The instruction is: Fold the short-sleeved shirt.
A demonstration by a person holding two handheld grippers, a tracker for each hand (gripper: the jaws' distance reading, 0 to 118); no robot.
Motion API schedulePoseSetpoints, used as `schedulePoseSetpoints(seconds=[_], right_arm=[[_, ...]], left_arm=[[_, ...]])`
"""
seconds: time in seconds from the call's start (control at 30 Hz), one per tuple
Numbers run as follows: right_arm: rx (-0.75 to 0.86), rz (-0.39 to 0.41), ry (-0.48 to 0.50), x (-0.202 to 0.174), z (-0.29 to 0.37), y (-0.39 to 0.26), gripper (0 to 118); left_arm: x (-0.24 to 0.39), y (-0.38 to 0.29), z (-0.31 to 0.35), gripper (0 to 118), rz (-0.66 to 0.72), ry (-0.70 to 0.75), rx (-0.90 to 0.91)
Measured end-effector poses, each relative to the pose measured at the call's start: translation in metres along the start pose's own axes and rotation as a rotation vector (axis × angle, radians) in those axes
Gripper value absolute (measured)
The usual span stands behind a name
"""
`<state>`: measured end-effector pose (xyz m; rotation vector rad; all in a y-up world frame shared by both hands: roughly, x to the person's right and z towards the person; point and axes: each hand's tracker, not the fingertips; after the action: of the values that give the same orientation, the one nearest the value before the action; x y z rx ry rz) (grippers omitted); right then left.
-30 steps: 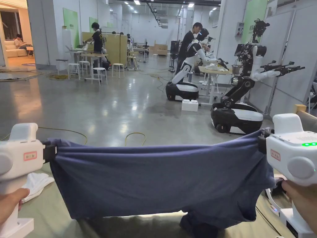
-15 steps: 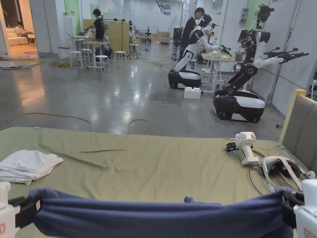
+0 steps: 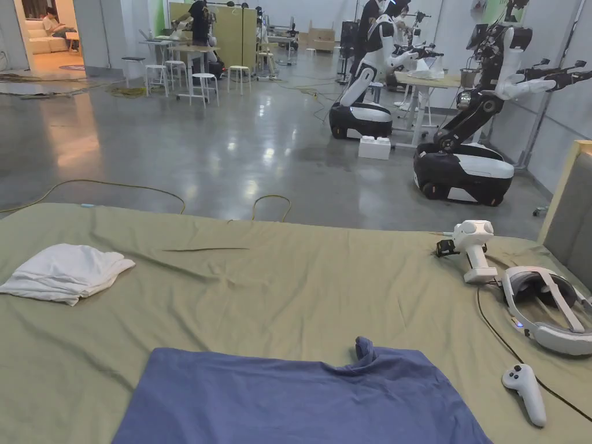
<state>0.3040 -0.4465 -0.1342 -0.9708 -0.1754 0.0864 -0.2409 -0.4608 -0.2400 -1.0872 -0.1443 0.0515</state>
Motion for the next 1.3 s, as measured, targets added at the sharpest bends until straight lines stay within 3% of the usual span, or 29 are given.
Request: schedulePoseSetpoints(seconds=[0.1,0.17,0.2,0.23,0.37,0.53,0.73,0.9,1.03,1.13,1.2,1.27,1.3], right_arm=[[-0.031,-0.019,-0.002,0.001,-0.013,-0.007,27],[-0.034,-0.014,-0.009,0.0,-0.014,-0.006,59],[-0.025,-0.01,-0.014,-0.001,-0.013,-0.004,67],[-0.012,-0.005,-0.021,-0.003,-0.009,-0.001,66],[0.087,0.002,-0.029,-0.008,-0.002,0.022,66],[0.284,-0.045,0.027,-0.018,0.009,0.055,66],[0.611,-0.026,0.036,-0.057,0.038,0.087,66],[0.9,-0.057,0.071,-0.083,0.054,0.102,65],[0.877,0.022,-0.047,-0.104,0.05,0.117,67],[0.846,-0.075,0.045,-0.104,0.044,0.122,66],[0.855,-0.169,0.044,-0.1,0.037,0.121,56],[0.875,-0.209,0.0,-0.1,0.033,0.119,11],[0.876,-0.212,-0.026,-0.099,0.029,0.119,7]], left_arm=[[0.003,-0.004,-0.008,14,0.012,0.008,-0.043],[0.004,-0.002,-0.006,40,0.013,0.017,-0.037],[0.002,-0.001,-0.008,49,0.013,0.024,-0.031],[0.003,0.001,-0.006,54,0.013,0.027,-0.015],[0.013,0.02,0.007,54,0.02,0.017,0.118],[0.036,0.045,0.029,54,0.006,-0.005,0.325],[0.066,0.062,0.045,54,-0.064,-0.032,0.655],[0.085,0.065,0.052,54,-0.096,-0.05,0.878],[0.096,0.073,0.048,54,-0.14,0.009,0.84],[0.094,0.074,0.045,53,-0.112,0.008,0.843],[0.09,0.073,0.044,50,-0.03,0.006,0.864],[0.085,0.074,0.044,34,0.042,-0.006,0.874],[0.082,0.075,0.044,23,0.068,-0.009,0.873]])
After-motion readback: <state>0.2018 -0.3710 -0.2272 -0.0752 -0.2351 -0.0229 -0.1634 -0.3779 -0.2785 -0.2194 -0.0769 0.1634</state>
